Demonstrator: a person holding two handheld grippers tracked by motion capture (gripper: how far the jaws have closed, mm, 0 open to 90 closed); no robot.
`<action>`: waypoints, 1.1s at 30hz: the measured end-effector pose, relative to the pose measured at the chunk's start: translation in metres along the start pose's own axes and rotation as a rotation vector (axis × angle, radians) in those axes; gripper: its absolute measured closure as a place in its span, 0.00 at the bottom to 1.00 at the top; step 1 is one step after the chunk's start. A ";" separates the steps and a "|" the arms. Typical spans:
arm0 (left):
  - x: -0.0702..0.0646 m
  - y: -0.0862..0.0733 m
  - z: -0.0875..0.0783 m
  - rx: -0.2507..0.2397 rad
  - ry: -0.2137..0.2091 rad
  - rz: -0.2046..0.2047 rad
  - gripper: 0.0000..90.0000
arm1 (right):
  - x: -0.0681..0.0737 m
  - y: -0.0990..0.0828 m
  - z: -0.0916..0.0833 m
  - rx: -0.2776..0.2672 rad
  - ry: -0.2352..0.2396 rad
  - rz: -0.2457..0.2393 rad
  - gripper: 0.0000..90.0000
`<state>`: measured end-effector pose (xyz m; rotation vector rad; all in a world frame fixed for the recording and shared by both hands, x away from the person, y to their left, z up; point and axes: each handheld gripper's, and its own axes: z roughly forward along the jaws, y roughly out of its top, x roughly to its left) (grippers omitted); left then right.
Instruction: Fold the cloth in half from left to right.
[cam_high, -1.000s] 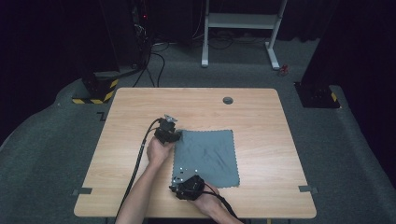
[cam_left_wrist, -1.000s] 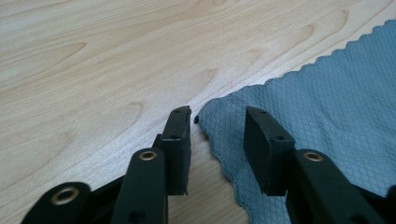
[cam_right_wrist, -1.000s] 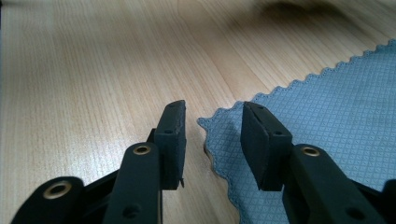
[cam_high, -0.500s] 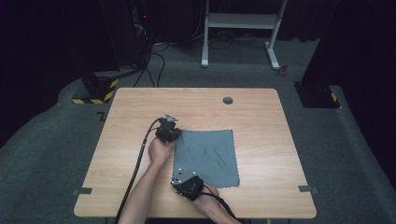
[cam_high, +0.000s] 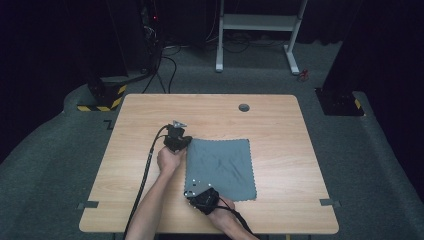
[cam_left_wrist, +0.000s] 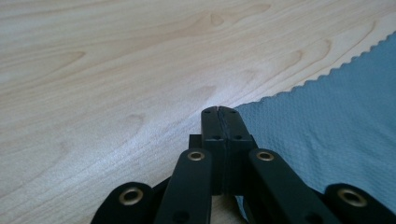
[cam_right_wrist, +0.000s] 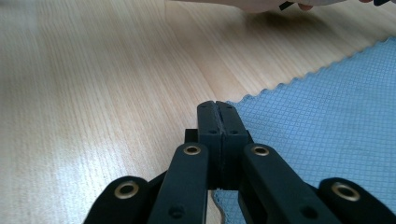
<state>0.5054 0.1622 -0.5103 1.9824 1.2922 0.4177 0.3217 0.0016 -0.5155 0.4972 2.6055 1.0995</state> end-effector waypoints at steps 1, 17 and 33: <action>0.000 0.001 -0.001 -0.005 -0.005 0.001 1.00 | 0.000 0.000 0.000 0.000 0.000 0.000 1.00; 0.007 0.008 -0.016 0.007 -0.006 0.033 1.00 | 0.001 0.011 -0.006 -0.019 0.025 -0.003 1.00; 0.027 0.003 -0.042 0.004 0.015 -0.013 1.00 | 0.006 0.030 -0.006 -0.086 0.106 -0.011 1.00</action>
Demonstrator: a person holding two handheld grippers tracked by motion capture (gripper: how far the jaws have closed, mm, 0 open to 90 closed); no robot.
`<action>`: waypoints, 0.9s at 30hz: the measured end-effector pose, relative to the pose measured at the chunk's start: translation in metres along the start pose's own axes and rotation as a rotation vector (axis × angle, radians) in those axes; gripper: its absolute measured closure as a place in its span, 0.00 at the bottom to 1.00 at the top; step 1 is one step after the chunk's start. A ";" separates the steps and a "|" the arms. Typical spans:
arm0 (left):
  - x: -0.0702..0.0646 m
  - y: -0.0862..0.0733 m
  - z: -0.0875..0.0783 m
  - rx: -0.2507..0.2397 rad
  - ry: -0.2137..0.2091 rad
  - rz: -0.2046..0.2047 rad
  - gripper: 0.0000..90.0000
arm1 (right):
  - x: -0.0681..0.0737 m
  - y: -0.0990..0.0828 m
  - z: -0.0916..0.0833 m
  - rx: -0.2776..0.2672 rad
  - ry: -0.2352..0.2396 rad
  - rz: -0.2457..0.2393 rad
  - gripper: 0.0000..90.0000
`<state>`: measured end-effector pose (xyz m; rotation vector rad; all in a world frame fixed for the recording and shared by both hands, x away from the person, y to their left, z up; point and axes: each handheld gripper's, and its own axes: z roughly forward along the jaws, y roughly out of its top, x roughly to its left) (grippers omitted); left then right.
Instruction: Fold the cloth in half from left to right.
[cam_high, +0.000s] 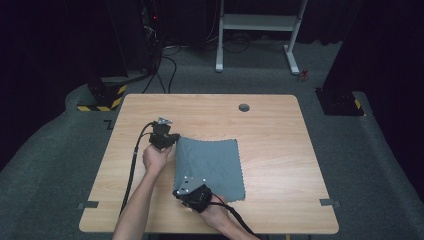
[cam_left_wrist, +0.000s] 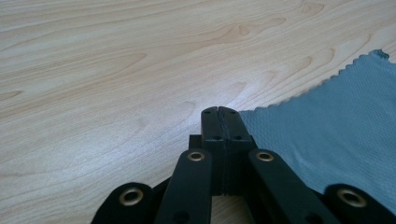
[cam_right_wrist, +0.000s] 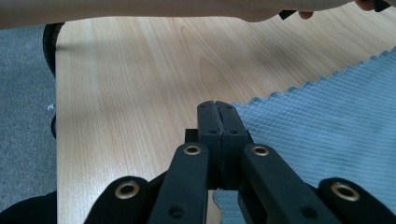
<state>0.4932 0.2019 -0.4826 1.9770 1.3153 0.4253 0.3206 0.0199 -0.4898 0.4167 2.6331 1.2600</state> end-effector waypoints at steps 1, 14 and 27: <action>-0.003 0.000 0.004 0.009 0.013 0.011 1.00 | -0.001 -0.001 -0.002 -0.002 -0.002 0.003 1.00; -0.042 0.010 0.039 0.055 -0.008 0.088 1.00 | -0.018 -0.036 -0.029 0.005 -0.059 0.069 1.00; -0.067 0.016 0.055 0.071 -0.019 0.133 1.00 | -0.031 -0.069 -0.057 0.009 -0.118 0.136 1.00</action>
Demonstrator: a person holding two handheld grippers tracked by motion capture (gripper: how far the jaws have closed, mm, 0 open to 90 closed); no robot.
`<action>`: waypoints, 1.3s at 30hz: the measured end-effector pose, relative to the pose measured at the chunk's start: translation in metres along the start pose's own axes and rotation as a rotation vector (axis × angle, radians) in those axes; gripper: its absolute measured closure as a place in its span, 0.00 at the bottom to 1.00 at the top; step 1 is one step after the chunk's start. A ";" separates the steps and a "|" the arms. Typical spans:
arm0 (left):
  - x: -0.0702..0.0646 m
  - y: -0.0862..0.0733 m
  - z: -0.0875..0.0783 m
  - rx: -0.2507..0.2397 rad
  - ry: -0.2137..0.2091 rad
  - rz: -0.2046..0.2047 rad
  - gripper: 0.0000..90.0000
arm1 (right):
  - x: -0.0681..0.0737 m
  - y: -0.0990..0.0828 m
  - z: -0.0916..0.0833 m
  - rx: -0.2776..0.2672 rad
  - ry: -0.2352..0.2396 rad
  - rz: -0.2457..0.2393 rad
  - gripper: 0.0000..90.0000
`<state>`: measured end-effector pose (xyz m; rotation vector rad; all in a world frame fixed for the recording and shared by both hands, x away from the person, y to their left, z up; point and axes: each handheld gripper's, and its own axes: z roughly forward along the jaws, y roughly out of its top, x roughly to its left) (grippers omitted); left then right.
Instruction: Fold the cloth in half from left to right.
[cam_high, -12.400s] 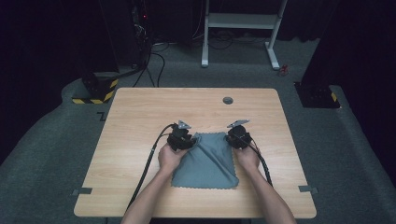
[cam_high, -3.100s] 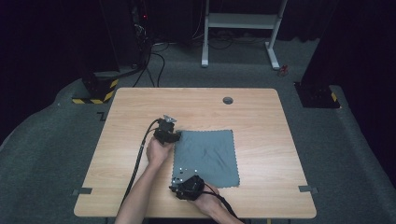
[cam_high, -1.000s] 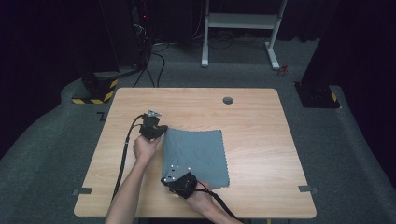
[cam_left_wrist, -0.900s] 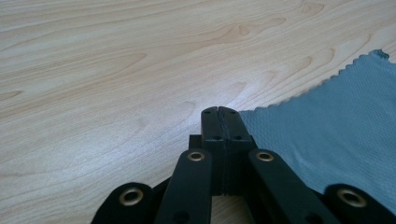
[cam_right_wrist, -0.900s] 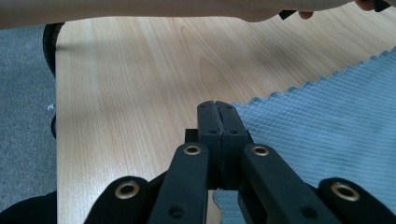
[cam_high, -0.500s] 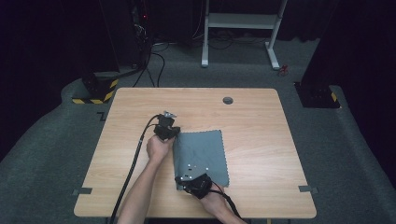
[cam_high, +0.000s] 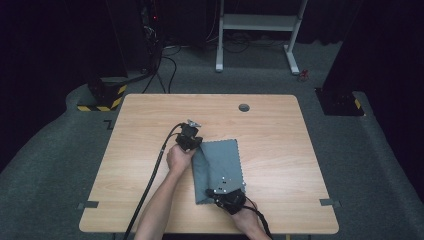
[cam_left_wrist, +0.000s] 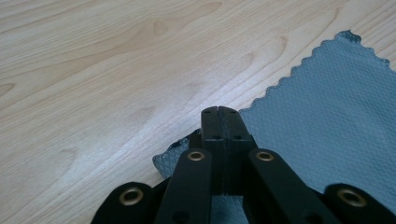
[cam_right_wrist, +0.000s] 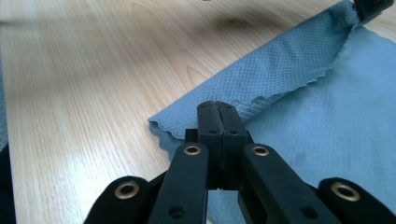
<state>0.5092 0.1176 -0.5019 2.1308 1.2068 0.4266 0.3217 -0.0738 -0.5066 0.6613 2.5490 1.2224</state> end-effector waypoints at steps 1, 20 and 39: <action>-0.003 0.000 0.001 -0.002 -0.004 -0.002 1.00 | -0.001 -0.001 -0.001 -0.002 -0.004 -0.002 1.00; -0.026 0.016 0.013 -0.021 -0.019 0.023 1.00 | -0.015 -0.025 -0.021 -0.003 -0.041 0.039 1.00; -0.059 0.039 0.027 -0.036 -0.061 0.097 1.00 | -0.025 -0.045 -0.040 -0.010 -0.058 0.102 1.00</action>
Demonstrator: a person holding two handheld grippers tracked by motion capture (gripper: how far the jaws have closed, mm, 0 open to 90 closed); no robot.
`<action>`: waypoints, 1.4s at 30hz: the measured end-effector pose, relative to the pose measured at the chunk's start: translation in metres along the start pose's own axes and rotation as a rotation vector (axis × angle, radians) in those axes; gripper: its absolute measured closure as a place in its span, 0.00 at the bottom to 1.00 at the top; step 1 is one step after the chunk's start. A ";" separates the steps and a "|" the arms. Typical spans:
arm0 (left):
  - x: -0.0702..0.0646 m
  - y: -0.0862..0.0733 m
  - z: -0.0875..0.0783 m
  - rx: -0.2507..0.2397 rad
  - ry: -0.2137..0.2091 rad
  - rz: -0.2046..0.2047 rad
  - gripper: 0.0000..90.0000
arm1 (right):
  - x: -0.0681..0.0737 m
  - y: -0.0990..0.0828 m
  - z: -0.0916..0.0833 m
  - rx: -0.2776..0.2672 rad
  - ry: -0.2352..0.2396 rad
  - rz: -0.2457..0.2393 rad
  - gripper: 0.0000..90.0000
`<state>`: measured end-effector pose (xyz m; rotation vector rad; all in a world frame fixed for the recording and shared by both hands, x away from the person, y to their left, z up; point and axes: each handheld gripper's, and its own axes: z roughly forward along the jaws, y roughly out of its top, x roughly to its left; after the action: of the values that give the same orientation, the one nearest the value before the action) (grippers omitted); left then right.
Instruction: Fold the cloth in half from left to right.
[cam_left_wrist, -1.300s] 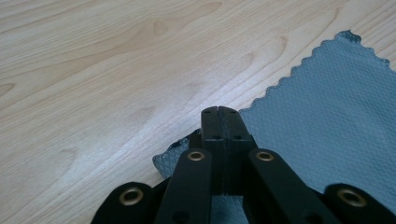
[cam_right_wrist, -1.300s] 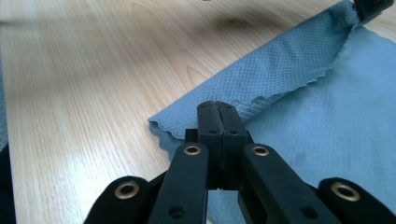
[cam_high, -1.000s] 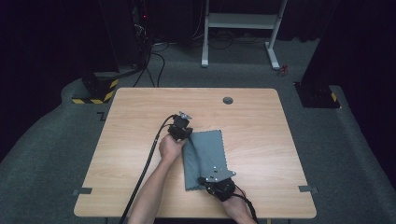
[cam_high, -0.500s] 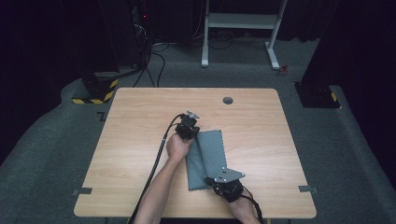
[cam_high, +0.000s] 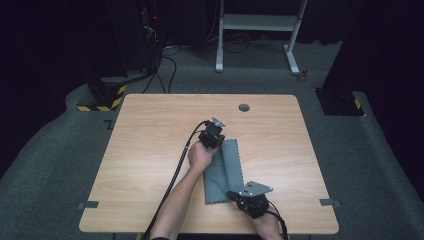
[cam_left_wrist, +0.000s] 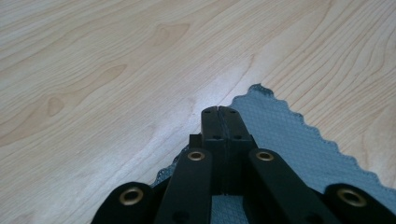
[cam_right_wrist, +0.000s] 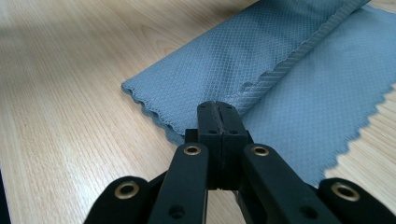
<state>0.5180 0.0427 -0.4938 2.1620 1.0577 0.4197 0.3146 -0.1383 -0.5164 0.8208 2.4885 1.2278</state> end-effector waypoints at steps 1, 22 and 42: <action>-0.001 0.001 0.001 0.000 -0.004 -0.003 1.00 | -0.001 -0.001 -0.001 0.000 -0.002 0.001 1.00; -0.017 0.015 0.016 0.009 -0.023 0.023 1.00 | -0.013 -0.016 -0.018 0.009 -0.059 0.034 1.00; -0.025 0.013 0.030 0.025 -0.021 0.023 0.99 | -0.016 -0.020 -0.018 0.046 -0.068 0.041 0.99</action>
<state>0.5260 0.0045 -0.5060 2.1978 1.0321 0.3957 0.3118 -0.1687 -0.5213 0.9142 2.4654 1.1401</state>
